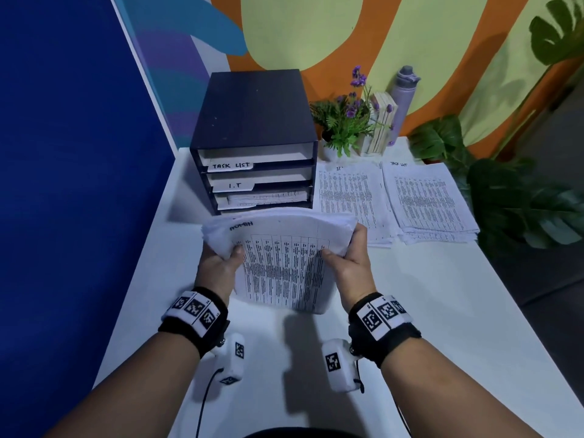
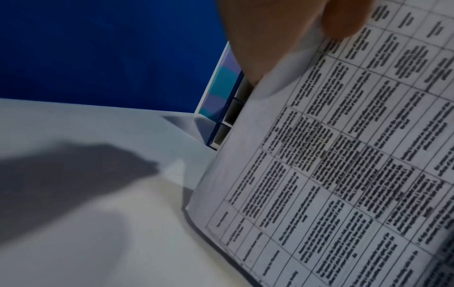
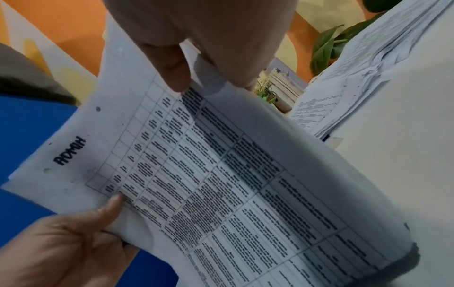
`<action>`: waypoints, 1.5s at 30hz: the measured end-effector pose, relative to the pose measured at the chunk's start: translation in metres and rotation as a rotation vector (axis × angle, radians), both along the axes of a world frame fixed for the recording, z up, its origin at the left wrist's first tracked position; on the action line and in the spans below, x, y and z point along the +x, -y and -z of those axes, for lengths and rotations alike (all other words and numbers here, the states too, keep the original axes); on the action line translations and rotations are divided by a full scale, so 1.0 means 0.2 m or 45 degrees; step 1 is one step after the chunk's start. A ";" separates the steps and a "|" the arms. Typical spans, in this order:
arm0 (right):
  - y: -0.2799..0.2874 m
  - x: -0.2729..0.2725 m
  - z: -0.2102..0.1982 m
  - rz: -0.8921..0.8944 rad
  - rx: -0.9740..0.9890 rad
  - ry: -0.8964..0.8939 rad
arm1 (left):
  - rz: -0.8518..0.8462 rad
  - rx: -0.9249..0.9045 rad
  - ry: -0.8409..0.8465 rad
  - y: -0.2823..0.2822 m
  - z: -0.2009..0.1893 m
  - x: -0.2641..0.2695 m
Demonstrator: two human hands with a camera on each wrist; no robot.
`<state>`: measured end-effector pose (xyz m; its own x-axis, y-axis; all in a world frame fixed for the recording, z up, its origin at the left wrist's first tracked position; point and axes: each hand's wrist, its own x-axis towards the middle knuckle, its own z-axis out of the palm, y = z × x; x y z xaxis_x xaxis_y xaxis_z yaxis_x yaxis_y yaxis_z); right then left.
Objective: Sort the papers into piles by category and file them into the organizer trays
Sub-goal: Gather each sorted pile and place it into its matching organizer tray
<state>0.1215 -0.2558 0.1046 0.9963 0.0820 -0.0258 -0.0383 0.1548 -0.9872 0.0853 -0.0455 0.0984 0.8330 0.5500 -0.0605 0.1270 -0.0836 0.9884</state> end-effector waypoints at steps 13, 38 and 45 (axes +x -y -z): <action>-0.02 0.05 0.10 -0.030 -0.447 -0.035 | 0.003 -0.002 -0.218 -0.05 0.15 -0.01; -0.19 0.53 0.51 -0.207 -0.715 -0.690 | 0.350 -0.394 -0.870 -0.18 0.40 -0.06; -0.22 0.53 0.58 -0.333 -0.694 -0.731 | 0.396 -0.391 -1.051 -0.24 0.46 -0.04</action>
